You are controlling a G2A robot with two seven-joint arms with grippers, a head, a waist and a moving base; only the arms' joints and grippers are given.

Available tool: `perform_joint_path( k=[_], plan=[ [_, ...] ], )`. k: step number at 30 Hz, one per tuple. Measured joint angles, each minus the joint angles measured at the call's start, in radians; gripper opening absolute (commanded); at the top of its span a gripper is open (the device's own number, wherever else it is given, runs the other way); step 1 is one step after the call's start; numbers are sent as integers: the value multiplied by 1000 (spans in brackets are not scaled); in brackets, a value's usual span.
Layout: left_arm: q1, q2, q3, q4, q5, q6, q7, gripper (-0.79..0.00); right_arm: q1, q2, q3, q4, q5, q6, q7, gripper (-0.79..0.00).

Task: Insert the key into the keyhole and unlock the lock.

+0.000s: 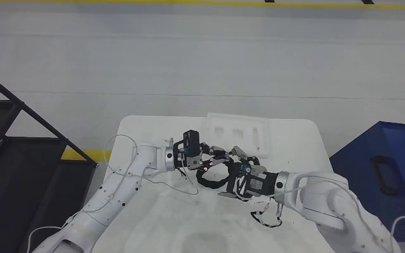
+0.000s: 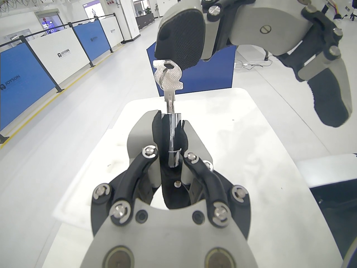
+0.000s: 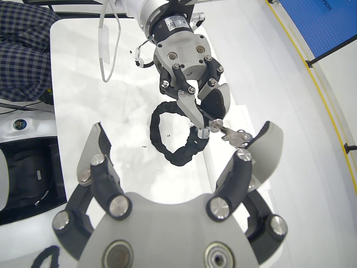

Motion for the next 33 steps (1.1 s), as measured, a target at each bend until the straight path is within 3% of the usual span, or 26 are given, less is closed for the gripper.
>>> perform_joint_path(
  k=[7,12,15,17,20,33],
  plan=[
    [-2,-1,0,4,22,-9,11,-785,-13,9,66,-13,-79,27,-17,0],
    [-1,-1,-3,2,35,-21,16,-785,-11,15,81,-5,-152,-49,-57,-22],
    [1,-1,-3,2,41,-27,18,-785,-11,18,74,-7,-221,-81,-74,-126],
    [1,-1,-2,3,44,-31,18,-785,-12,18,66,-13,-267,-93,-86,-277],
    [0,-2,0,4,45,-36,16,-785,-15,19,55,-24,-332,-99,-103,-403],
    [-1,-6,2,4,52,-37,17,-785,-26,18,9,-40,-533,-80,-133,-493]
  ],
)
